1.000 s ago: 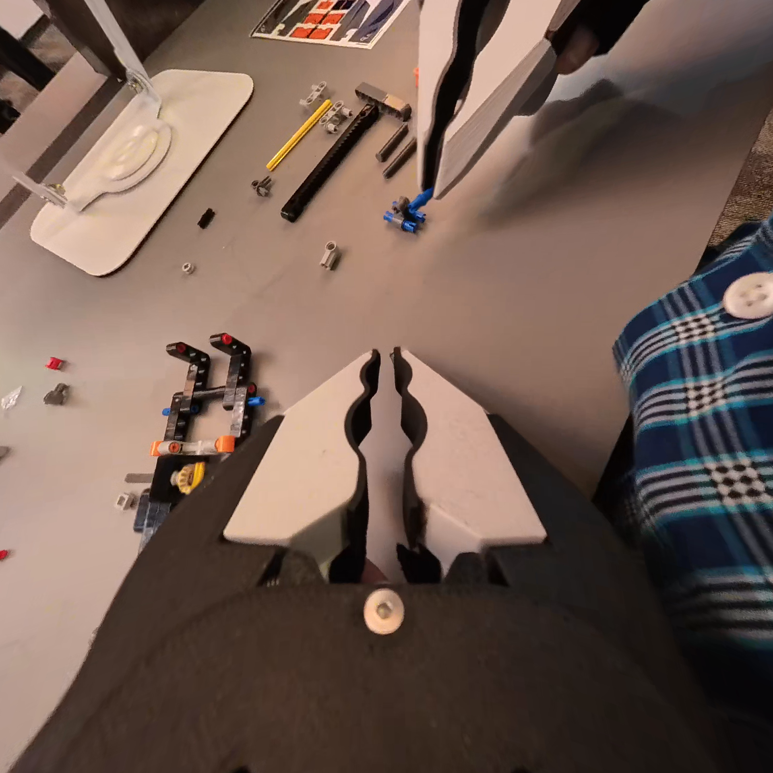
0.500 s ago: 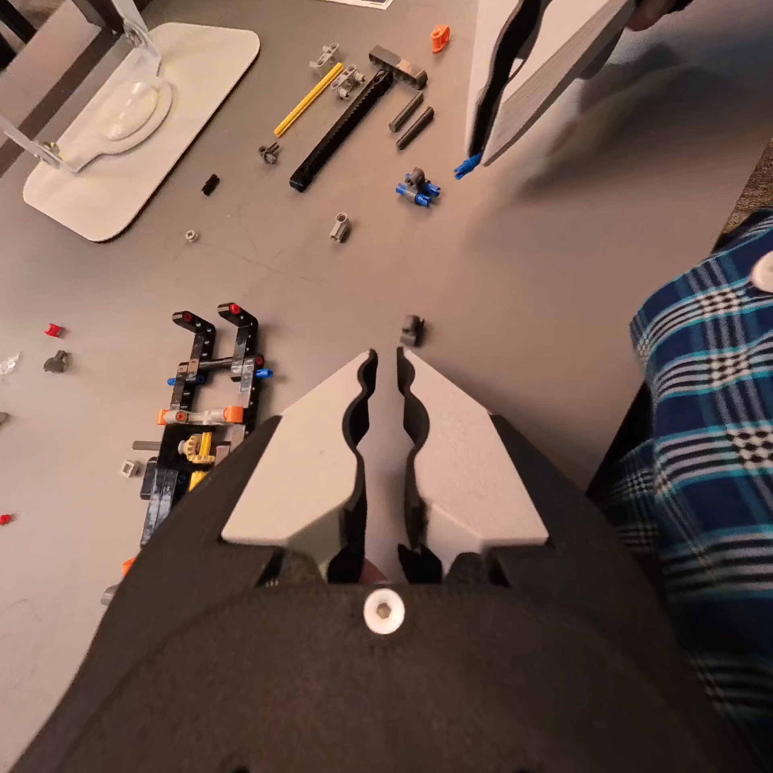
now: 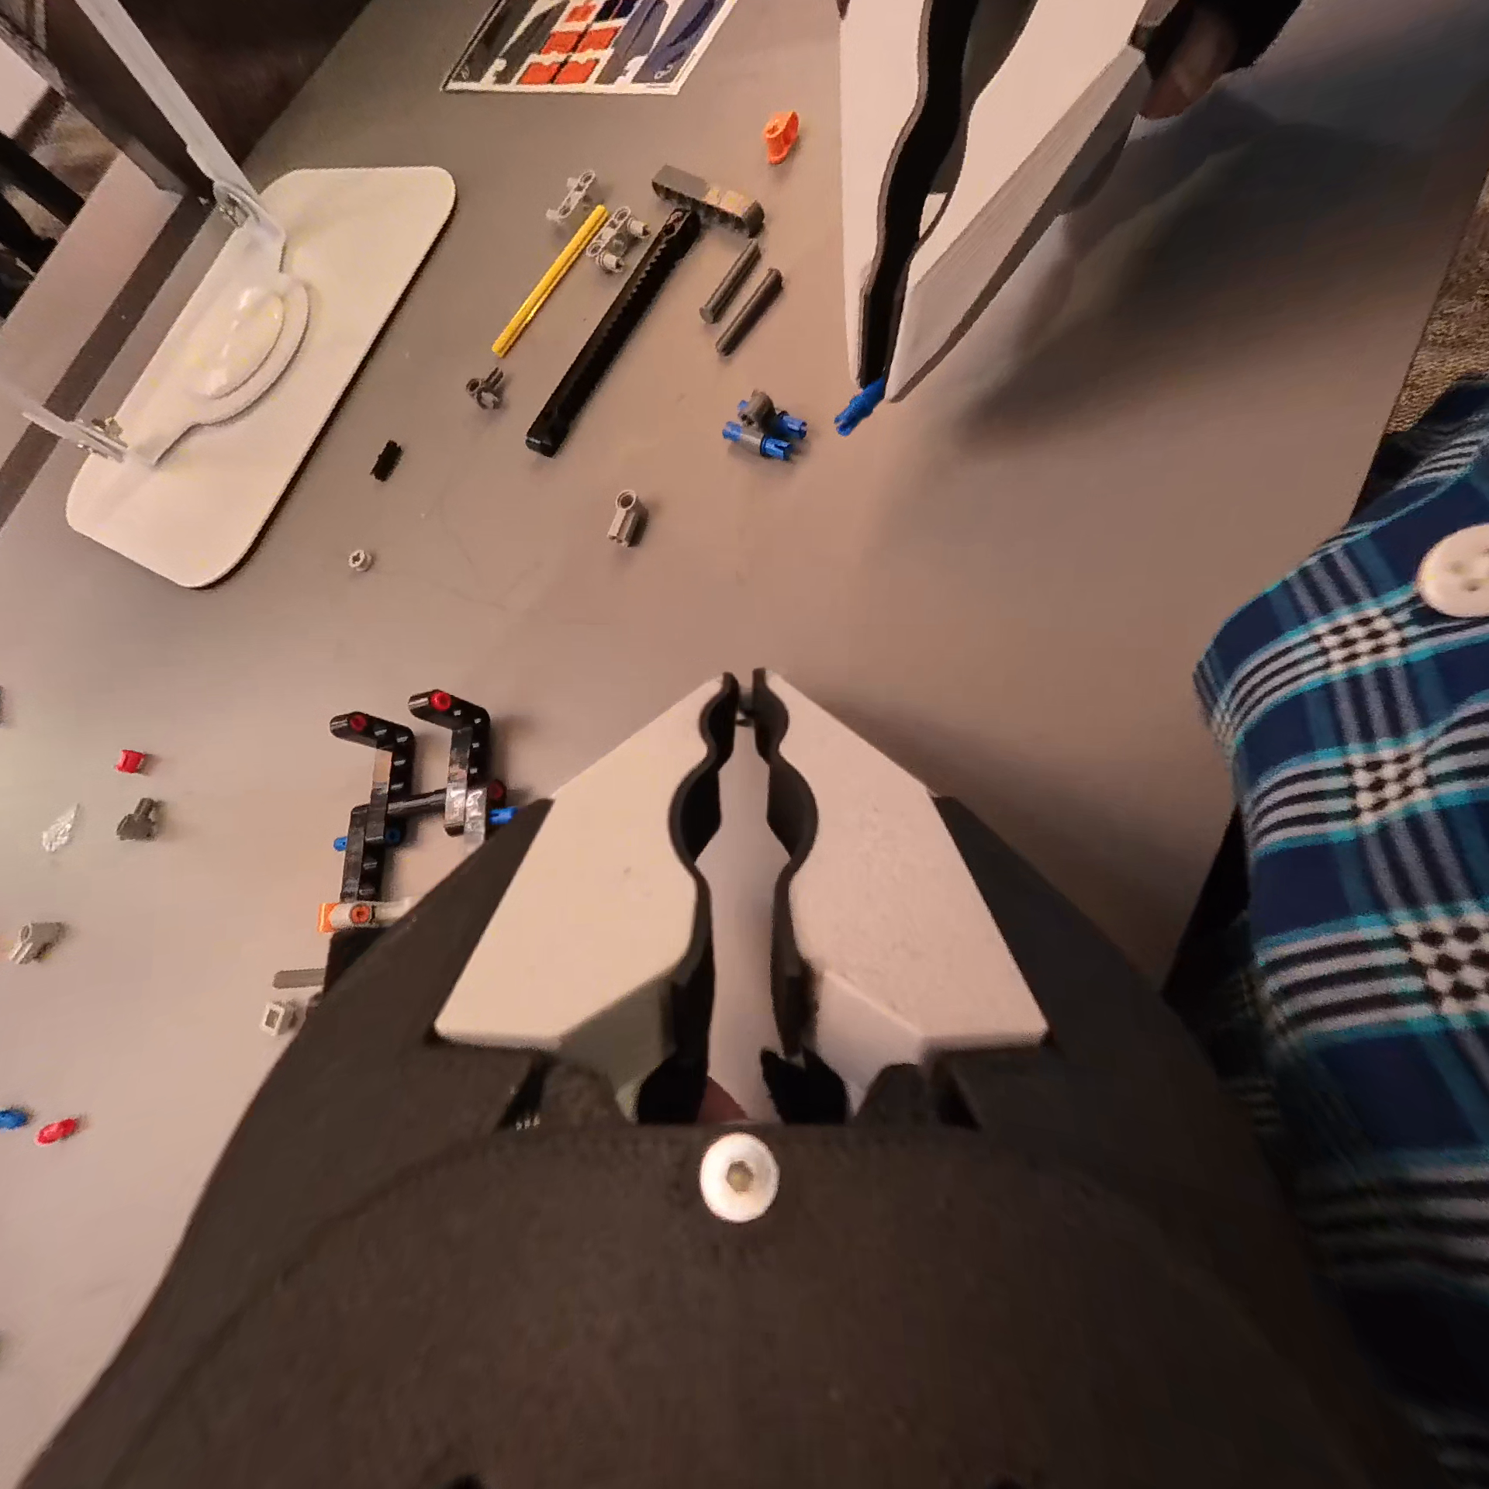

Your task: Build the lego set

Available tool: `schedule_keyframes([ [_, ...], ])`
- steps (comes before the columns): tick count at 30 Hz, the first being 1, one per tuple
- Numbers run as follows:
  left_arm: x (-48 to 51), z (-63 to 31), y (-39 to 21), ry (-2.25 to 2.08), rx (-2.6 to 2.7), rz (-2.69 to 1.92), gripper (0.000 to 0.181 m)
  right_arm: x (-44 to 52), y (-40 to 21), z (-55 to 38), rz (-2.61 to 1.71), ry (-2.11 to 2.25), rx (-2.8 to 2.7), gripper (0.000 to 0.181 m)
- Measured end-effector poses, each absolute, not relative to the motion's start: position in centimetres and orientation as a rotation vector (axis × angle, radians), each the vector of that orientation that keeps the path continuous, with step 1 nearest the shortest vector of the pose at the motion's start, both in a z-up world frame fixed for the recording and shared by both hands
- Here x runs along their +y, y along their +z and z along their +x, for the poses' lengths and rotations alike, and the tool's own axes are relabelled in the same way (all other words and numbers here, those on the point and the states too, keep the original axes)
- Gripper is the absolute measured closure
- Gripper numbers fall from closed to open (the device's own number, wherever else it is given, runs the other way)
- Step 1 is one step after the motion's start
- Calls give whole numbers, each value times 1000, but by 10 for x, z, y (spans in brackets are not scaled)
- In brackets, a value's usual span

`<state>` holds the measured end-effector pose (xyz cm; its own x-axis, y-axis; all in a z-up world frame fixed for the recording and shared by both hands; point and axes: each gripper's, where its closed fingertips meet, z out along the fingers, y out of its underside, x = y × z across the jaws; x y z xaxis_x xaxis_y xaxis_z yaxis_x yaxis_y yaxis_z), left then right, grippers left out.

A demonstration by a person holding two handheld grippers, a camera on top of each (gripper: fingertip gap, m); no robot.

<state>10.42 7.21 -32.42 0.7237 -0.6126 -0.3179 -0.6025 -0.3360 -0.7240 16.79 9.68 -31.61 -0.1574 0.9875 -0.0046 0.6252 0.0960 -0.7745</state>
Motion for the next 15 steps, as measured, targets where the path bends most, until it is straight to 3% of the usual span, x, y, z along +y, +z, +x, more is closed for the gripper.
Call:
schedule_keyframes([
  [15, 75, 107, -323, -5, 927, -2004, 174, 96, -317, 168, -1582, 895, -1838, 180],
])
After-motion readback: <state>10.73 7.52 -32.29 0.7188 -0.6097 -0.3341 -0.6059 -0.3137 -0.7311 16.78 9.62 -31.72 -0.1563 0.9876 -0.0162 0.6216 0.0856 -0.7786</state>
